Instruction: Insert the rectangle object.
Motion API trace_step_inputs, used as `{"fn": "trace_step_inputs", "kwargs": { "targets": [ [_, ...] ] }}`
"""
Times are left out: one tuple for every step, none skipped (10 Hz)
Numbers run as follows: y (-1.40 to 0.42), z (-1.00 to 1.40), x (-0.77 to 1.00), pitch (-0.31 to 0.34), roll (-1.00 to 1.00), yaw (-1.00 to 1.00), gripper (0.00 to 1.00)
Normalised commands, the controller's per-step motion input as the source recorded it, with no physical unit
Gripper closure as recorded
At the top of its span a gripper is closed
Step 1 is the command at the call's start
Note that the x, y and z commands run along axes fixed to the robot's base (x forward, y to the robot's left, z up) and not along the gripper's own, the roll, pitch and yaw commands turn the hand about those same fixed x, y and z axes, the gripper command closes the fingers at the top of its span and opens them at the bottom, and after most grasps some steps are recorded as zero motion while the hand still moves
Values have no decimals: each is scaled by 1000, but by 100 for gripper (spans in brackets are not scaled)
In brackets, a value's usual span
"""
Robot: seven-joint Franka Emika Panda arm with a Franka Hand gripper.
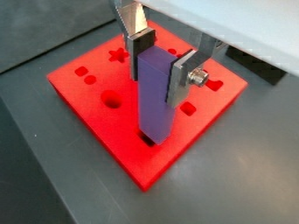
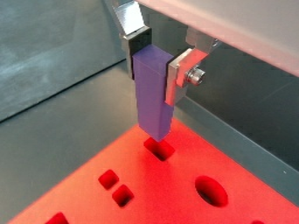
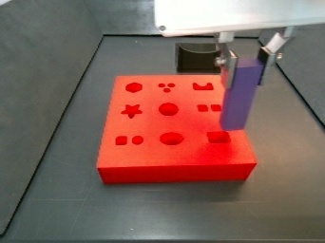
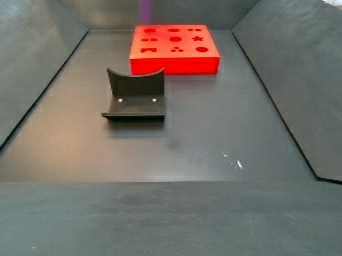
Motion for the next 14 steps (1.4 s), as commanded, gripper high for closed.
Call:
{"fn": "trace_step_inputs", "kwargs": {
  "targets": [
    [0,-180,91,227,253,-17,100],
    [-57,-163,106,190,259,-74,100],
    [-69,-143,3,163,280,-63,100],
    [-106,-117,-31,111,287,-3,100],
    [-117,-103,-97,101,281,0,100],
    [-117,-109,-120,89,267,0,100],
    [-163,-103,0,89,234,0,100],
    [-180,-111,23,67,189,0,100],
    [-126,-109,211,54,121,0,100],
    [-40,-109,283,46,101,6,100],
    [0,-97,234,53,116,23,100],
    [57,-14,40,36,51,0,100],
    [66,-23,-37,1,59,0,100],
    [20,-31,-149,0,60,0,100]
  ]
}}
